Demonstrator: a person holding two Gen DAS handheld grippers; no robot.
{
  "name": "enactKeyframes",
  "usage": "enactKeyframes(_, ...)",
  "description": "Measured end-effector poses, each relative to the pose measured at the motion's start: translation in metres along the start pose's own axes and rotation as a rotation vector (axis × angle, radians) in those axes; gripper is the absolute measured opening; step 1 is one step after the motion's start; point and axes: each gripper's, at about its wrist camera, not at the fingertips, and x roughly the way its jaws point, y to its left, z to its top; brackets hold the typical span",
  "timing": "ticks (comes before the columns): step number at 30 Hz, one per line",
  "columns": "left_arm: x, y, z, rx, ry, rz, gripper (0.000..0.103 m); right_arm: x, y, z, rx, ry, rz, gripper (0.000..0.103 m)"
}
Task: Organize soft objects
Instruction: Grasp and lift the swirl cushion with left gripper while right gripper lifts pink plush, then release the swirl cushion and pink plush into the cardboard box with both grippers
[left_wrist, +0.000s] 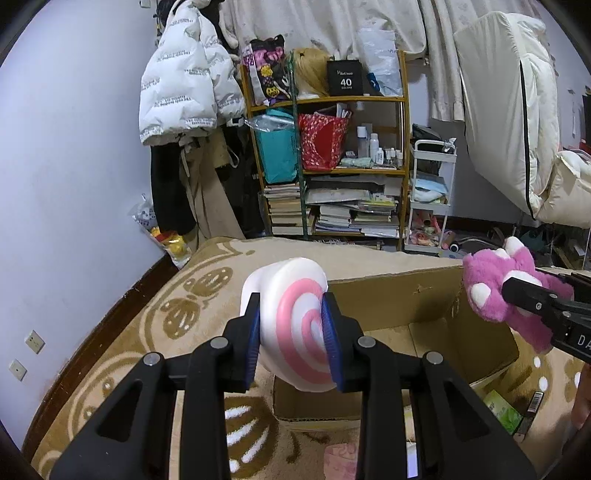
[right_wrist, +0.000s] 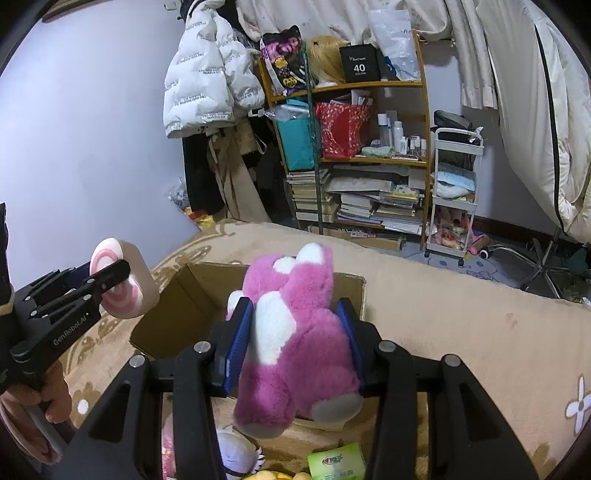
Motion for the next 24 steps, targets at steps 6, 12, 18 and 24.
enactKeyframes(6, 0.014, 0.000, -0.004, -0.007, 0.031, -0.031, 0.030, 0.012, -0.007, -0.004, 0.021, 0.033, 0.001, 0.049)
enactKeyframes(12, 0.025, -0.011, -0.011, 0.013, 0.075, -0.077, 0.030, 0.018, -0.006, -0.011, 0.007, 0.054, 0.012, 0.049)
enactKeyframes(18, 0.035, -0.019, -0.016, 0.037, 0.114, -0.087, 0.035, 0.025, -0.006, -0.020, -0.001, 0.081, 0.014, 0.051)
enactKeyframes(24, 0.046, -0.018, -0.022, 0.021, 0.163, -0.083, 0.045, 0.030, -0.006, -0.023, -0.004, 0.100, 0.015, 0.053)
